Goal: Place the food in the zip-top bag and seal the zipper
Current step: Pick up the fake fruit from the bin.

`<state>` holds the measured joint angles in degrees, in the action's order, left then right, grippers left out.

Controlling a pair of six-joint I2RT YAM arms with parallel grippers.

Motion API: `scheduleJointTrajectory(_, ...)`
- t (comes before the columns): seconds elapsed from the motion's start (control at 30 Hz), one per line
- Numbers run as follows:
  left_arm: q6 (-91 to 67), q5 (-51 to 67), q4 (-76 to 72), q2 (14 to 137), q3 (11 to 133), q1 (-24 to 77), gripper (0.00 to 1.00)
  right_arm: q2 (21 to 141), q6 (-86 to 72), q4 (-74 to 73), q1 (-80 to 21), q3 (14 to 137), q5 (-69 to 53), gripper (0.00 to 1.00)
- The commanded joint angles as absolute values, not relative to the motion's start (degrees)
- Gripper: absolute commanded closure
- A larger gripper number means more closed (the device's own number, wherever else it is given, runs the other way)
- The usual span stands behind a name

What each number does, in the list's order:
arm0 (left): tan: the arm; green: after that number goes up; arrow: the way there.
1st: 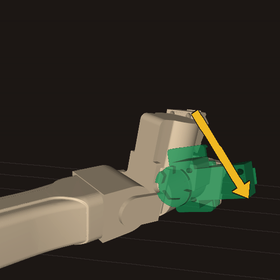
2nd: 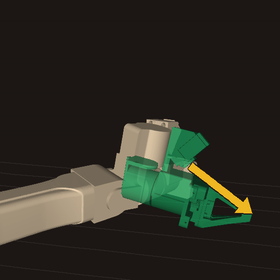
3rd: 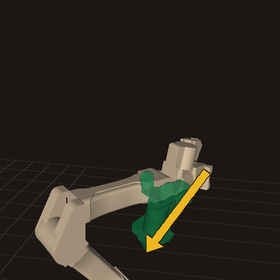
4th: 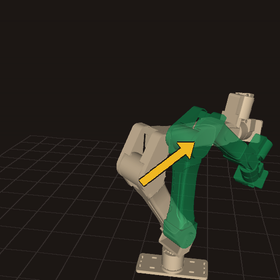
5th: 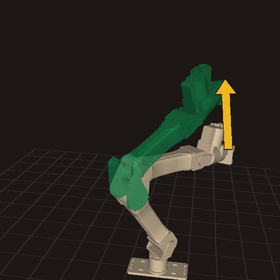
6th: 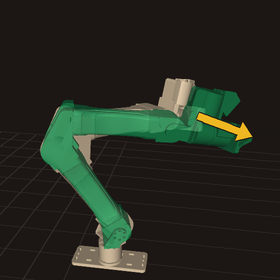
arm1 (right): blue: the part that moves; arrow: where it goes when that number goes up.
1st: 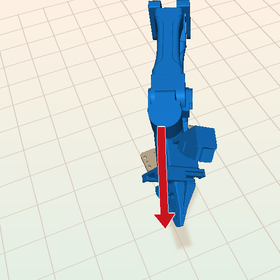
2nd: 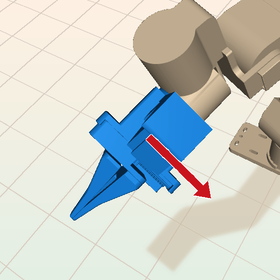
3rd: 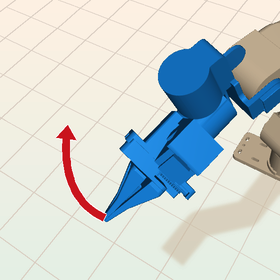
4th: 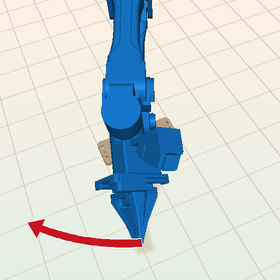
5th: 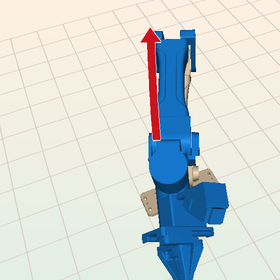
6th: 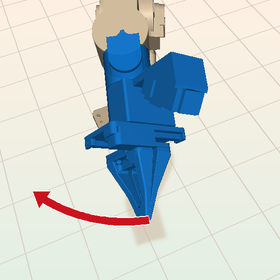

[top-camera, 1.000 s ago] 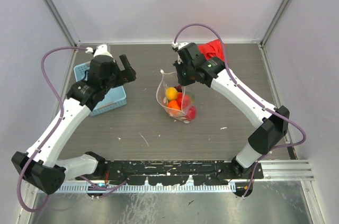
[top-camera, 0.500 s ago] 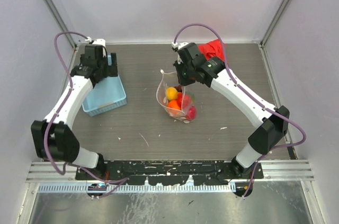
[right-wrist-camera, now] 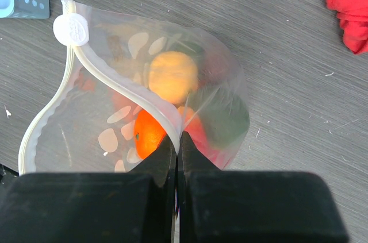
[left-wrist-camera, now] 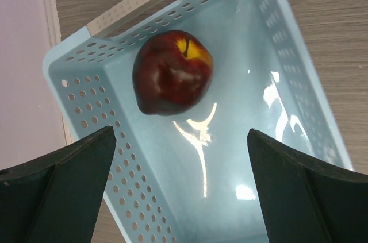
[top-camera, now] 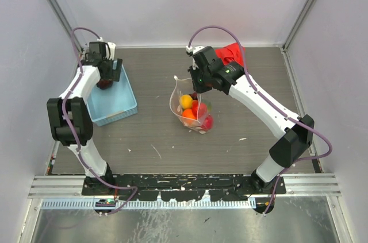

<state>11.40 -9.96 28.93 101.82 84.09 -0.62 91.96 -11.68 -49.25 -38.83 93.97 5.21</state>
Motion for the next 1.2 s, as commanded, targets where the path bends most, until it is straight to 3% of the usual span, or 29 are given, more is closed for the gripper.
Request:
scheduleJointTrajectory(0.0,15.38,-9.06,25.59,105.28,88.94,-2.62,0.02,90.13,-11.01,-47.02,-39.09,94.51,4.76,1.0)
scheduleJointTrajectory(0.57,16.36,-7.23,29.09,119.54,99.4,-3.09,0.0,91.32,-11.16,-48.06,-39.04,94.92,4.56,1.0)
scheduleJointTrajectory(1.17,15.1,-8.26,31.58,124.72,100.6,-3.68,0.07,91.58,-11.34,-48.43,-39.08,94.94,4.92,1.0)
